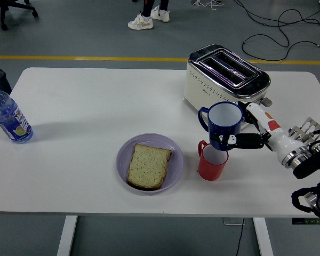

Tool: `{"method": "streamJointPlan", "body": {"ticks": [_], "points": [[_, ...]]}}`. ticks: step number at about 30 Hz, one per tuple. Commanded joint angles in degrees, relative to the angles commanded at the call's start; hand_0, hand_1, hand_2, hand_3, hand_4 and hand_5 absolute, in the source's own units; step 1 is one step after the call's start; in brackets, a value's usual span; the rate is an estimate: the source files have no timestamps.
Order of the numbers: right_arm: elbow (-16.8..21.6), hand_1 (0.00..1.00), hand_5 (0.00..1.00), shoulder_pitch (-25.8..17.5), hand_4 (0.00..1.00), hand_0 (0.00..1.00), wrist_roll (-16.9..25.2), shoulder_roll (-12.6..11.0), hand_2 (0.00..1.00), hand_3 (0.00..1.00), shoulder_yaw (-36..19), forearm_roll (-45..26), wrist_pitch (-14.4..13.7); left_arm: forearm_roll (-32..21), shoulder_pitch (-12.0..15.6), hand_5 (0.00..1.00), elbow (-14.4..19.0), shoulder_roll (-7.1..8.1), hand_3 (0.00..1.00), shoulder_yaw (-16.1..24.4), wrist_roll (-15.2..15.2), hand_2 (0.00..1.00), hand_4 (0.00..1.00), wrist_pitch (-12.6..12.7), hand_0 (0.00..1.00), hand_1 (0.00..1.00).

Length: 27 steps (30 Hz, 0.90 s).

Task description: Pick up the cup,pour liquid into bread,place the cup on the desk

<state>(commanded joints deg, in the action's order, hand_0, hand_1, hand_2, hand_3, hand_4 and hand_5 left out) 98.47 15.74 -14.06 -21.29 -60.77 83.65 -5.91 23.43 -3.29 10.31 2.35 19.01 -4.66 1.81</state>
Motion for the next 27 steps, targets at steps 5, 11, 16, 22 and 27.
{"method": "streamJointPlan", "body": {"ticks": [5,11,16,22,27], "points": [[-4.3,0.143,0.101,7.8,0.643,0.239,-6.6,0.9,0.38,0.457,6.7,7.3,-4.5,-0.1,0.2,0.942,0.0,-0.03,0.675,0.3,0.1,0.748,0.443,-0.1,0.681,0.722],[-8.1,0.154,0.104,15.6,0.623,0.243,-9.8,2.9,0.387,0.46,13.4,9.9,-8.2,-1.3,0.3,0.941,0.0,-0.03,0.675,-0.5,0.3,0.748,0.443,0.0,0.68,0.721],[-10.0,0.157,0.112,20.5,0.615,0.241,-10.3,4.2,0.388,0.46,19.1,11.3,-9.8,-1.5,0.4,0.943,0.0,-0.13,0.676,-0.5,0.3,0.749,0.441,0.0,0.68,0.721],[-12.6,0.154,0.111,24.5,0.615,0.24,-9.2,5.6,0.388,0.461,26.6,12.5,-10.1,-1.8,0.7,0.942,0.0,-0.17,0.678,-1.4,0.1,0.749,0.44,0.0,0.679,0.722],[-13.7,0.167,0.114,26.7,0.601,0.242,-6.8,6.0,0.39,0.464,30.6,15.7,-12.4,-2.3,0.9,0.948,0.0,0.06,0.678,-2.5,0.1,0.75,0.441,0.1,0.679,0.722]]}}
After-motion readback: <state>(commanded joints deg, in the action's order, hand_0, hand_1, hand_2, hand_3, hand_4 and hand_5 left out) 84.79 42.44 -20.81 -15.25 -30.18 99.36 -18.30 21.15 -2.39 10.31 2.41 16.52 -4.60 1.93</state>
